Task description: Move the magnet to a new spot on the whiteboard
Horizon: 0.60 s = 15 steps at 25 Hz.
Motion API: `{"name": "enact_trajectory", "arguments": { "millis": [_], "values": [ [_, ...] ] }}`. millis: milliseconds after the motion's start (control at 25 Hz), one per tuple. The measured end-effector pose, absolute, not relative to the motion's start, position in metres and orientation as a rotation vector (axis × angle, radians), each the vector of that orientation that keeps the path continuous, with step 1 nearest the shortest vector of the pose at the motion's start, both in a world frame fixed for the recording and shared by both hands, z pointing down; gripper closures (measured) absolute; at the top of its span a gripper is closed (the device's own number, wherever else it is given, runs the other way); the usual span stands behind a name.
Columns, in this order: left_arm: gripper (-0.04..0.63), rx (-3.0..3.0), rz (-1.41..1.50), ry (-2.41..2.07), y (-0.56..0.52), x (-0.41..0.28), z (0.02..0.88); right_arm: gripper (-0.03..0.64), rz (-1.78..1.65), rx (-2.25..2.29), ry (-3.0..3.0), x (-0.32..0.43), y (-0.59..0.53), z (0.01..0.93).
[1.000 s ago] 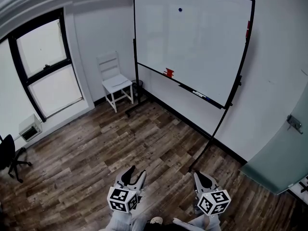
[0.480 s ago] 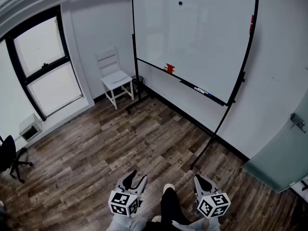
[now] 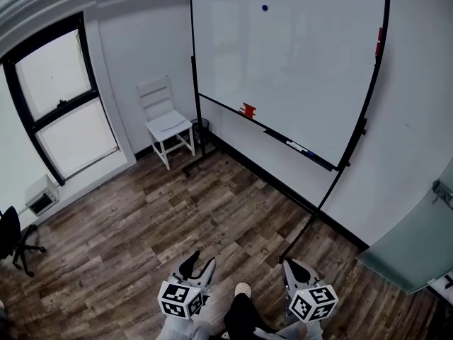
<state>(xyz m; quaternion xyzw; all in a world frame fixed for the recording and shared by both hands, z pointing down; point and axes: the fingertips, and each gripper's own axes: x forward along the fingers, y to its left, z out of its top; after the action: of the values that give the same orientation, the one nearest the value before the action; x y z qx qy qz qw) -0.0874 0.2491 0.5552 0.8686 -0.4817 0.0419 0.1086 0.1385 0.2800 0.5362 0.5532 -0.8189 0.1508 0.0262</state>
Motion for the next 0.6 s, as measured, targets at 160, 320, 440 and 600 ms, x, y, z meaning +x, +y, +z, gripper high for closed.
{"name": "enact_trajectory", "arguments": {
  "millis": [160, 320, 440, 600],
  "values": [
    [0.403, 2.559, 0.115, -1.427, 0.207, -0.079, 0.548, 0.589, 0.463, 1.705, -2.533, 0.147, 0.236, 0.532],
    [0.403, 2.550, 0.103, -1.445, 0.165, -0.073, 0.541, 0.589, 0.452, 1.671, -2.554, 0.150, 0.193, 0.524],
    [0.403, 2.545, 0.098, -1.449, 0.136, -0.068, 0.537, 0.589, 0.448, 1.663, -2.564, 0.153, 0.164, 0.518],
    [0.403, 2.545, 0.090, -1.454, 0.102, -0.058, 0.531, 0.589, 0.440, 1.656, -2.570, 0.163, 0.128, 0.511]
  ]
}}
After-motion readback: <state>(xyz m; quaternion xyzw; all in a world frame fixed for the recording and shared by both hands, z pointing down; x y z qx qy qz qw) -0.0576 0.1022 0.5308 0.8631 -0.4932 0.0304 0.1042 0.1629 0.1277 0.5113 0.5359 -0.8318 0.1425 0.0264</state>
